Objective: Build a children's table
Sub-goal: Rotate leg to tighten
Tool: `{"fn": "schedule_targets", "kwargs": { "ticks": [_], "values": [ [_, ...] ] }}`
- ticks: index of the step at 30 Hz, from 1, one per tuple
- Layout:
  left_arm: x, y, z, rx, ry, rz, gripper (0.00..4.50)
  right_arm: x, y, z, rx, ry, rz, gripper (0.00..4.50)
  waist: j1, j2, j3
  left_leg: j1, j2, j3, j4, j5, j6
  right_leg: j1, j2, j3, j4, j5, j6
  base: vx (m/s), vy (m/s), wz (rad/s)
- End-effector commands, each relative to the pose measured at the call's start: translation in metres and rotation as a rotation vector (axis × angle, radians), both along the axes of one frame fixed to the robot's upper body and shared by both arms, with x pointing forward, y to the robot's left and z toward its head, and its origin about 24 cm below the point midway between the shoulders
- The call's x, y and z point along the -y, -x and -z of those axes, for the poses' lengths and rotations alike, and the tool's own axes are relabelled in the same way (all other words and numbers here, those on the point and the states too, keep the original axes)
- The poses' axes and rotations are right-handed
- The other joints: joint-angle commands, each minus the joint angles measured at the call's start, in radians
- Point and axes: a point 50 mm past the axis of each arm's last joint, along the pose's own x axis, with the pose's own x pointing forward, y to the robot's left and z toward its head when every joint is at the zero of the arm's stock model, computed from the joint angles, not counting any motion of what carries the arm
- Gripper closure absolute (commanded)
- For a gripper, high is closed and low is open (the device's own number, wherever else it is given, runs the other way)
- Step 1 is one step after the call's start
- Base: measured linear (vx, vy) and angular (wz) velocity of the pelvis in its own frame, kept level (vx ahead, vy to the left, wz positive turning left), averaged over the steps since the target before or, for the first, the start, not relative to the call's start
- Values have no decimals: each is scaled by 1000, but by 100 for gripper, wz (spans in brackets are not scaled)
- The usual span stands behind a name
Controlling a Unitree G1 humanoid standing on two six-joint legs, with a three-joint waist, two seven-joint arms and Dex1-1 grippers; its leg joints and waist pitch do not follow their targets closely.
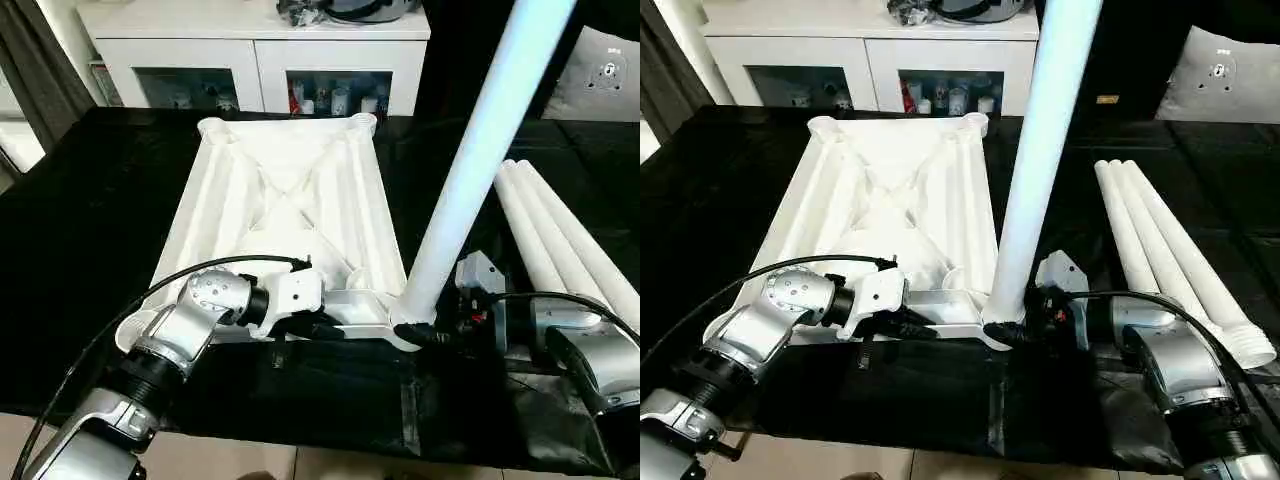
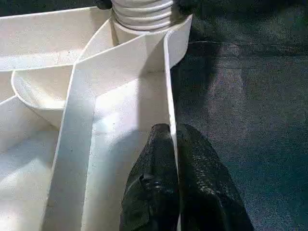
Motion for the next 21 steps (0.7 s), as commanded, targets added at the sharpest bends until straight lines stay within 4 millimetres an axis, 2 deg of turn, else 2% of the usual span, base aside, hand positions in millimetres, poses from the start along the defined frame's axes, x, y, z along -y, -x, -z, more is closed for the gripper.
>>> {"fn": "schedule_targets", "kwargs": {
  "ticks": [1, 3, 4, 8, 11, 12, 13, 14, 15, 16, 18, 19, 21],
  "values": [
    [5, 11, 8, -38, -38, 93, 450, -2, -4, -8, 26, -21, -14, 156, 0, -23, -65, -7, 92, -23, -71, 61, 194, 61, -75, 50, -53, -55, -291, 0, 0, 0],
    [5, 11, 9, -40, -38, 91, 450, -3, -3, -7, 18, -29, -16, 164, 0, -24, -65, -6, 93, -23, -71, 61, 198, 60, -75, 49, -53, -57, -293, 0, 0, 0],
    [5, 11, 9, -42, -36, 90, 450, -3, -2, -6, 13, -37, -15, 166, -1, -29, -65, -6, 93, -22, -71, 61, 200, 61, -75, 49, -53, -60, -292, 0, 0, 0],
    [10, 9, 9, -60, 2, 7, 450, -10, -1, -2, -17, -86, 17, 171, -1, -29, -64, -6, 94, -21, -72, 54, 193, 61, -76, 50, -55, -89, -290, 0, 0, 0],
    [15, 8, 7, -79, 47, -90, 450, -21, -6, 7, -15, -60, 117, 171, -7, -28, -61, -7, 92, -22, -75, 41, 174, 61, -75, 50, -59, -118, -283, 0, 0, 0],
    [18, 8, 7, -90, 64, -131, 450, -26, -10, 12, -13, -44, 171, 171, -11, -23, -58, -5, 92, -22, -79, 8, 156, 59, -74, 49, -66, -157, -276, 0, 0, 0],
    [18, 8, 7, -91, 66, -135, 450, -27, -11, 12, -13, -45, 178, 171, -19, -24, -54, -7, 90, -23, -84, -34, 130, 62, -73, 49, -71, -208, -267, 0, 0, 0],
    [22, 8, 6, -96, 87, -185, 450, -35, -16, 16, -9, -57, 255, 171, -25, -23, -52, -9, 89, -24, -87, -52, 115, 64, -74, 50, -73, -234, -260, 0, 0, 0],
    [26, 7, 5, -102, 104, -241, 450, -44, -24, 19, -17, -86, 351, 172, -35, -23, -50, -9, 87, -25, -92, -87, 83, 65, -74, 50, -80, -293, -242, 0, 0, 0],
    [30, 5, 4, -95, 115, -303, 450, -54, -31, 22, -33, -121, 443, 172, -48, -29, -51, -10, 85, -27, -94, -119, 55, 65, -72, 48, -82, -338, -227, 0, 0, 0],
    [34, 2, 3, -86, 106, -389, 450, -63, -38, 26, -45, -126, 528, 173, -63, -27, -51, -8, 82, -28, -93, -137, 33, 61, -73, 48, -87, -378, -210, 0, 0, 0],
    [35, 1, 3, -83, 96, -423, 450, -65, -40, 27, -45, -118, 555, 173, -68, -25, -48, -7, 80, -28, -94, -150, 34, 58, -70, 48, -93, -401, -200, 0, 0, 0],
    [36, -4, 2, -52, 82, -492, 450, -67, -45, 30, -46, -97, 639, 173, -69, -24, -50, -7, 82, -27, -94, -149, 44, 57, -68, 50, -92, -378, -204, 0, 0, 0]
  ]
}}
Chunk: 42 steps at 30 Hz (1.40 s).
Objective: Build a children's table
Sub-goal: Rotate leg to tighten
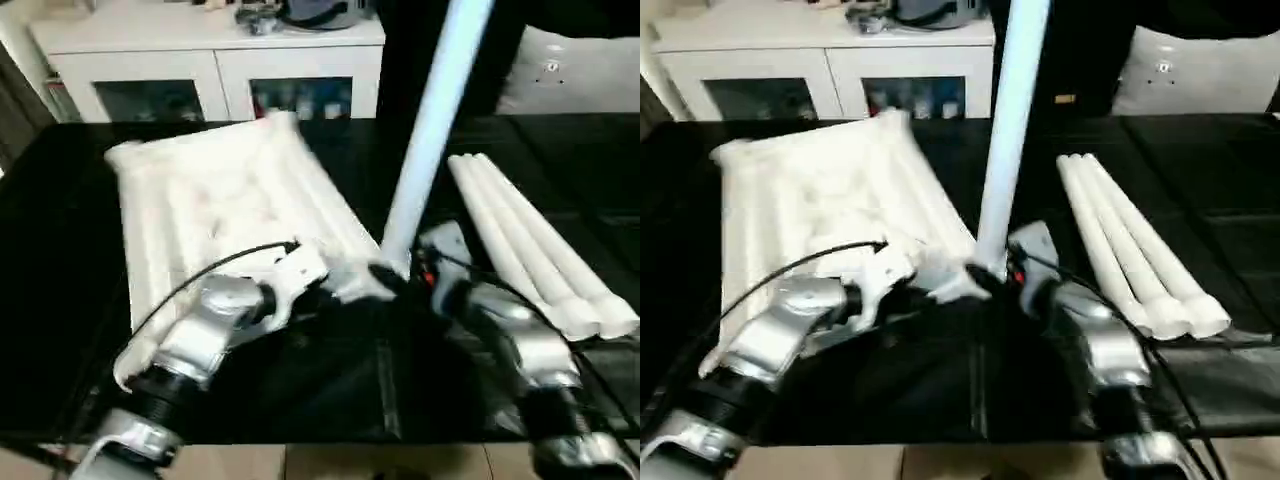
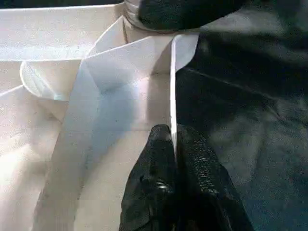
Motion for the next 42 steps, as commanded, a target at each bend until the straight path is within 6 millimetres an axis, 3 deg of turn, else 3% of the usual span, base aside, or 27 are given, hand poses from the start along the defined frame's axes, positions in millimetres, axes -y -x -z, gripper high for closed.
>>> {"fn": "schedule_targets", "kwargs": {
  "ticks": [1, 2, 4, 5, 6, 8, 14, 15, 17, 21, 22, 24, 25, 27, 28, 33, 37, 38, 42],
  "values": [
    [19, 3, -2, 15, 31, 10, 450, -13, -1, 13, -75, -5, 53, 173, 5, -22, -49, -18, 77, -29, -95, -146, 65, 52, -69, 50, -92, -353, -209, 0, 0, 0],
    [20, 3, -3, 37, 12, -13, 450, -16, -1, 13, -68, -15, 45, 173, 7, -20, -51, -17, 78, -30, -94, -139, 67, 53, -70, 50, -89, -338, -213, 0, 0, 0],
    [21, 3, -4, 41, 11, -18, 450, -17, 0, 12, -62, -28, 33, 117, 11, -18, -54, -18, 79, -28, -92, -112, 87, 55, -71, 52, -84, -266, -230, 0, 0, 0],
    [21, 3, -4, 41, 12, -18, 450, -17, 0, 12, -59, -30, 32, 103, 11, -18, -54, -20, 79, -28, -92, -104, 93, 56, -70, 52, -83, -245, -235, 0, 0, 0],
    [23, 3, -4, 46, 14, -26, 450, -16, 1, 10, -49, -38, 28, 97, 10, -25, -57, -20, 79, -26, -89, -80, 108, 57, -69, 52, -78, -196, -246, 0, 0, 0],
    [22, 3, -4, 44, 5, -30, 450, -13, 2, 8, -31, -36, 25, 74, 14, -22, -58, -19, 80, -26, -87, -49, 130, 57, -70, 51, -73, -146, -263, 0, 0, 0],
    [13, 0, 0, 39, -56, -15, 450, 6, 8, 2, 22, -38, -13, 22, 31, -21, -58, -17, 79, -23, -85, -43, 154, 57, -70, 50, -76, -166, -256, 0, 0, 0],
    [10, -1, -1, 37, -55, 14, 450, 16, 13, -1, 47, -20, -54, 15, 34, -17, -59, -18, 79, -25, -84, -33, 158, 58, -71, 50, -75, -153, -258, 0, 0, 0],
    [8, -1, -2, 45, -57, 53, 450, 26, 17, -5, 76, -9, -93, 3, 36, -20, -60, -19, 79, -24, -81, -20, 171, 60, -70, 50, -73, -126, -259, 0, 0, 0],
    [5, 4, -4, 47, -59, 208, 450, 47, 30, -15, 83, 24, -244, 3, 41, -23, -60, -20, 79, -24, -79, -20, 198, 61, -71, 47, -74, -131, -263, 0, 0, 0],
    [4, 5, -4, 44, -61, 238, 450, 50, 32, -16, 79, 33, -271, 3, 46, -12, -60, -17, 82, -27, -80, -27, 202, 60, -72, 48, -73, -145, -261, 0, 0, 0],
    [4, 7, -4, 55, -64, 282, 450, 54, 34, -17, 78, 50, -303, 3, 46, -18, -59, -17, 83, -25, -81, -31, 200, 57, -69, 48, -74, -146, -264, 0, 0, 0],
    [3, 9, -4, 57, -67, 332, 450, 58, 37, -20, 69, 74, -351, 3, 51, -13, -58, -16, 83, -26, -82, -37, 198, 56, -70, 47, -76, -155, -265, 0, 0, 0],
    [1, 10, -5, 55, -72, 397, 450, 65, 41, -24, 52, 103, -418, 3, 54, -16, -58, -15, 84, -25, -82, -40, 193, 57, -71, 48, -75, -155, -267, 0, 0, 0],
    [0, 11, -5, 49, -82, 420, 450, 66, 42, -25, 42, 111, -450, 3, 59, -13, -60, -11, 87, -25, -81, -32, 192, 55, -71, 49, -73, -139, -274, 0, 0, 0],
    [-5, 16, -4, 18, -109, 538, 450, 67, 43, -32, 33, 138, -561, 3, 73, -12, -64, -12, 90, -25, -76, 19, 213, 56, -71, 47, -59, -43, -300, 0, 0, 0],
    [-8, 18, -3, 0, -130, 594, 450, 65, 45, -34, 24, 132, -627, 3, 81, -20, -63, -13, 92, -23, -77, 3, 206, 58, -74, 48, -61, -75, -300, 0, 0, 0],
    [-9, 18, -2, -4, -139, 607, 450, 64, 46, -34, 25, 136, -643, 29, 82, -20, -64, -13, 92, -24, -77, 5, 204, 58, -75, 48, -60, -78, -299, 0, 0, 0],
    [-11, 18, -2, -8, -150, 639, 450, 61, 47, -34, 6, 126, -704, 49, 82, -19, -63, -13, 91, -24, -77, -1, 196, 58, -73, 47, -60, -94, -294, 0, 0, 0]
  ]
}}
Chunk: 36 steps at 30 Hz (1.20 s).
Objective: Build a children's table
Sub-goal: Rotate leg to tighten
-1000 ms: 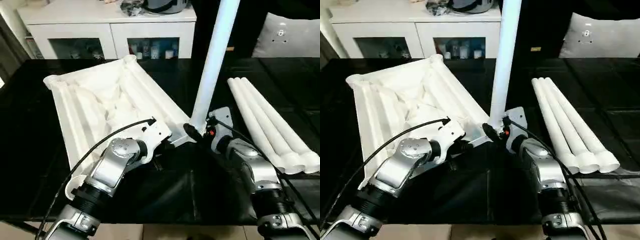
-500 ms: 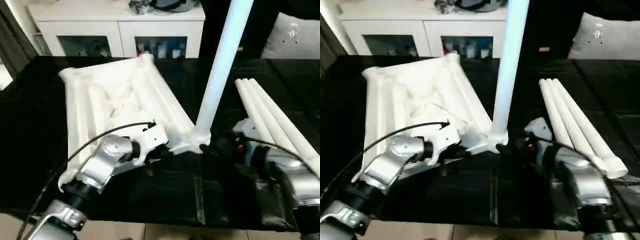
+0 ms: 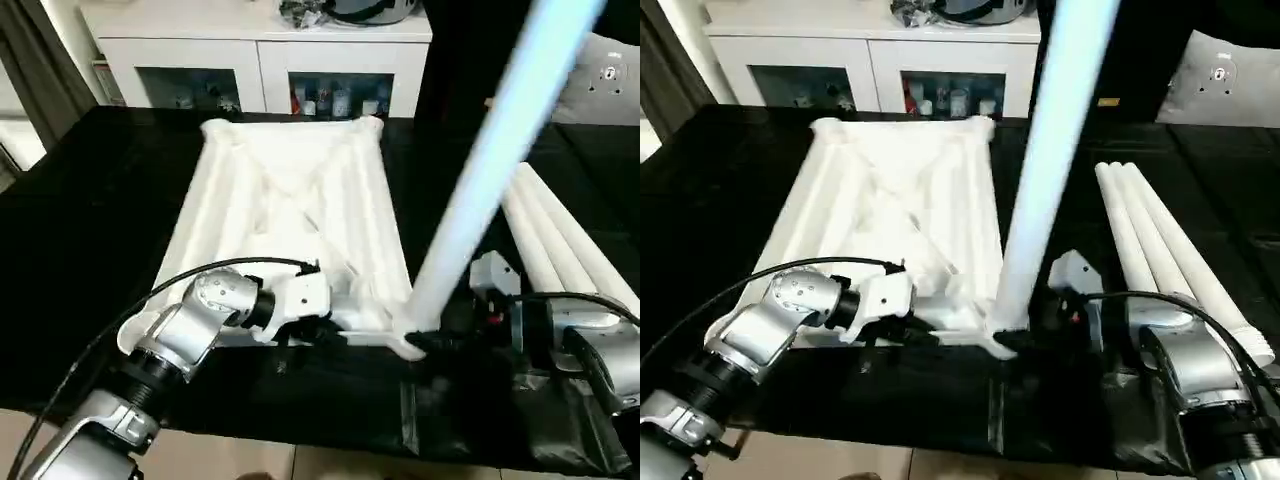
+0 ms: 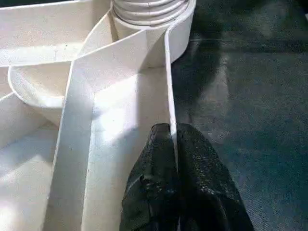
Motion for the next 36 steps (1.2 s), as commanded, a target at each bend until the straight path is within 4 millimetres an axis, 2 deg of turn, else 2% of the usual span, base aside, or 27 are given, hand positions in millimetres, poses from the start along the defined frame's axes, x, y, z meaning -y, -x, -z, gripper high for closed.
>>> {"fn": "schedule_targets", "kwargs": {
  "ticks": [1, 2, 5, 6, 7, 12, 16, 19, 20, 22, 23, 25, 26, 27, 28, 30, 31, 32, 33, 35, 36],
  "values": [
    [2, 5, 5, -19, -54, 76, 450, -4, -1, -8, 17, -14, -48, 61, 0, -15, -63, -7, 92, -24, -73, 1, 188, 62, -74, 49, -59, -92, -290, 0, 0, 0],
    [2, 5, 5, -19, -54, 76, 450, -4, -1, -8, 17, -14, -48, 77, 0, -16, -63, -6, 92, -23, -72, 2, 188, 62, -73, 49, -58, -86, -291, 0, 0, 0],
    [2, 4, 6, -19, -56, 83, 450, -8, 1, -6, -8, -19, -83, 86, 2, -17, -64, -8, 90, -22, -70, 15, 195, 63, -73, 49, -56, -65, -295, 0, 0, 0],
    [2, 4, 6, -19, -56, 83, 450, -8, 0, -6, -9, -20, -84, 116, 2, -17, -65, -8, 91, -23, -70, 20, 195, 63, -74, 48, -55, -62, -295, 0, 0, 0],
    [2, 4, 6, -19, -56, 83, 450, -8, 0, -6, -9, -21, -85, 116, 2, -17, -65, -8, 91, -23, -70, 19, 194, 63, -73, 48, -56, -66, -293, 0, 0, 0],
    [2, 4, 6, -21, -55, 85, 450, -8, 0, -6, -14, -26, -87, 159, 2, -16, -65, -6, 91, -23, -72, 10, 183, 63, -72, 49, -57, -78, -290, 0, 0, 0],
    [3, 6, 8, -44, -33, 76, 450, -12, 3, -3, -37, -60, -83, 176, 2, -20, -66, -8, 91, -22, -70, 24, 188, 64, -73, 48, -55, -63, -293, 0, 0, 0],
    [4, 8, 7, -63, -3, 58, 450, -15, 4, -2, -42, -87, -64, 177, 3, -16, -66, -9, 91, -23, -69, 33, 192, 63, -73, 48, -52, -55, -296, 0, 0, 0],
    [6, 8, 7, -71, 18, 39, 450, -18, 3, -1, -40, -100, -41, 177, 2, -14, -65, -9, 91, -23, -70, 28, 190, 63, -73, 48, -54, -60, -295, 0, 0, 0],
    [10, 9, 6, -82, 61, -42, 450, -26, -8, 6, -14, -93, 112, 178, -4, -11, -63, -9, 90, -24, -73, 14, 176, 63, -72, 48, -56, -78, -292, 0, 0, 0],
    [12, 9, 6, -78, 71, -76, 450, -29, -13, 10, 3, -81, 178, 178, -9, -13, -62, -10, 89, -24, -75, 4, 166, 64, -72, 48, -59, -95, -288, 0, 0, 0],
    [14, 8, 6, -75, 79, -111, 450, -32, -18, 13, 16, -74, 244, 178, -26, -13, -55, -11, 85, -24, -83, -59, 115, 65, -71, 46, -72, -203, -264, 0, 0, 0],
    [18, 6, 5, -70, 88, -161, 450, -36, -23, 16, 19, -84, 322, 178, -36, -20, -53, -13, 78, -25, -86, -103, 88, 72, -72, 44, -83, -295, -230, 0, 0, 0],
    [21, 5, 4, -62, 98, -208, 450, -40, -27, 19, 15, -100, 375, 178, -41, -19, -53, -5, 81, -23, -87, -119, 67, 64, -71, 48, -85, -328, -220, 0, 0, 0],
    [29, 1, 1, -50, 124, -306, 450, -50, -33, 24, 1, -127, 469, 178, -49, -17, -53, -8, 80, -24, -88, -131, 56, 64, -69, 48, -85, -347, -214, 0, 0, 0],
    [31, -1, 0, -47, 130, -332, 450, -53, -35, 25, -3, -131, 491, 178, -57, -17, -53, -7, 78, -25, -89, -133, 52, 61, -67, 47, -92, -355, -204, 0, 0, 0],
    [35, -4, -1, -35, 140, -391, 450, -57, -38, 28, 1, -112, 541, 178, -57, -20, -53, -9, 76, -23, -88, -123, 58, 61, -66, 48, -92, -347, -201, 0, 0, 0],
    [36, -4, -2, -32, 141, -401, 450, -58, -38, 29, 3, -106, 551, 178, -56, -19, -53, -8, 77, -23, -88, -121, 61, 59, -66, 48, -91, -343, -200, 0, 0, 0],
    [45, -10, -3, 1, 148, -501, 450, -68, -44, 35, 12, -90, 648, 178, -56, -18, -54, -9, 77, -22, -88, -113, 70, 60, -65, 49, -91, -326, -200, 0, 0, 0],
    [47, -10, -3, 11, 145, -512, 450, -71, -44, 35, 13, -104, 656, 178, -58, -20, -55, -12, 75, -23, -87, -97, 72, 61, -65, 47, -89, -308, -204, 0, 0, 0],
    [49, -9, -3, 15, 142, -513, 450, -73, -43, 34, 13, -122, 642, 109, -55, -22, -56, -11, 75, -21, -85, -94, 82, 60, -66, 49, -90, -300, -204, 0, 0, 0]
  ]
}}
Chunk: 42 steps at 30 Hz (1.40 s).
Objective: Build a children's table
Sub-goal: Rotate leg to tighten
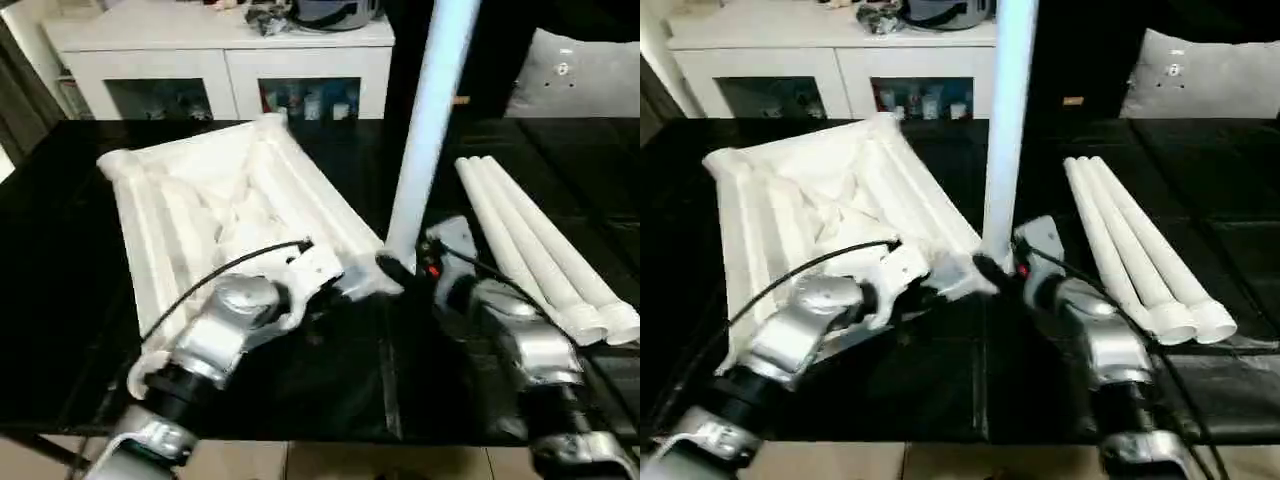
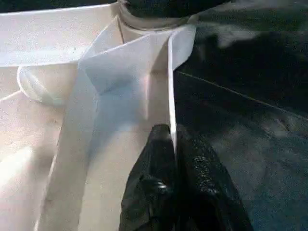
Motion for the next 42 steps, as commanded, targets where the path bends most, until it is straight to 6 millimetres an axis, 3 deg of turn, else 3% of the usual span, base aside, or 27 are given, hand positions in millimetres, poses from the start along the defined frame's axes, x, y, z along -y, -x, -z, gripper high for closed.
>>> {"fn": "schedule_targets", "kwargs": {
  "ticks": [1, 7, 8, 11, 14, 16, 21, 27, 31, 32, 42],
  "values": [
    [19, 4, -8, 29, 50, 52, 450, -18, 7, 13, -56, -12, -72, 109, 7, -19, -56, -18, 72, -24, -83, -94, 103, 58, -69, 49, -87, -280, -206, 0, 0, 0],
    [17, 6, -10, 35, 38, 70, 450, -14, 11, 5, -9, -37, -115, 63, 11, -17, -59, -19, 74, -23, -79, -48, 149, 60, -69, 49, -76, -165, -242, 0, 0, 0],
    [14, 5, -10, 39, 27, 81, 450, -9, 13, 3, 12, -30, -134, 60, 12, -13, -59, -19, 74, -24, -79, -45, 153, 60, -69, 49, -76, -159, -243, 0, 0, 0],
    [11, 5, -9, 46, 7, 101, 450, -1, 17, 1, 32, -24, -165, 27, 19, -16, -61, -20, 75, -24, -76, -30, 175, 61, -69, 48, -73, -138, -247, 0, 0, 0],
    [3, 5, -7, 44, -15, 174, 450, 19, 24, -7, 71, -6, -245, 8, 29, -12, -59, -16, 77, -23, -77, -56, 179, 59, -69, 47, -79, -171, -243, 0, 0, 0],
    [-1, 6, -4, 37, -41, 234, 450, 30, 29, -11, 63, 11, -321, 8, 35, -8, -57, -15, 79, -24, -80, -74, 174, 58, -68, 48, -79, -186, -242, 0, 0, 0],
    [-10, 7, -2, 31, -78, 379, 450, 49, 36, -16, 14, 111, -464, 8, 40, -11, -57, -15, 77, -24, -80, -80, 170, 59, -68, 47, -81, -191, -240, 0, 0, 0],
    [-15, 11, -4, 28, -111, 554, 450, 54, 39, -25, 10, 137, -612, 8, 46, -14, -62, -15, 84, -25, -76, -37, 188, 60, -71, 47, -69, -118, -263, 0, 0, 0],
    [-17, 15, -1, 15, -145, 654, 450, 51, 43, -25, -4, 140, -697, 8, 60, -15, -63, -14, 87, -23, -74, -20, 202, 59, -73, 46, -63, -97, -276, 0, 0, 0],
    [-18, 17, 1, 12, -156, 677, 450, 50, 44, -25, -13, 136, -717, 35, 61, -15, -62, -14, 87, -23, -74, -22, 202, 58, -72, 46, -64, -101, -276, 0, 0, 0],
    [-27, 18, 6, -7, -193, 742, 450, 51, 53, -22, -67, 120, -818, 110, 65, -18, -62, -16, 86, -22, -75, -35, 180, 62, -74, 47, -66, -127, -264, 0, 0, 0]
  ]
}}
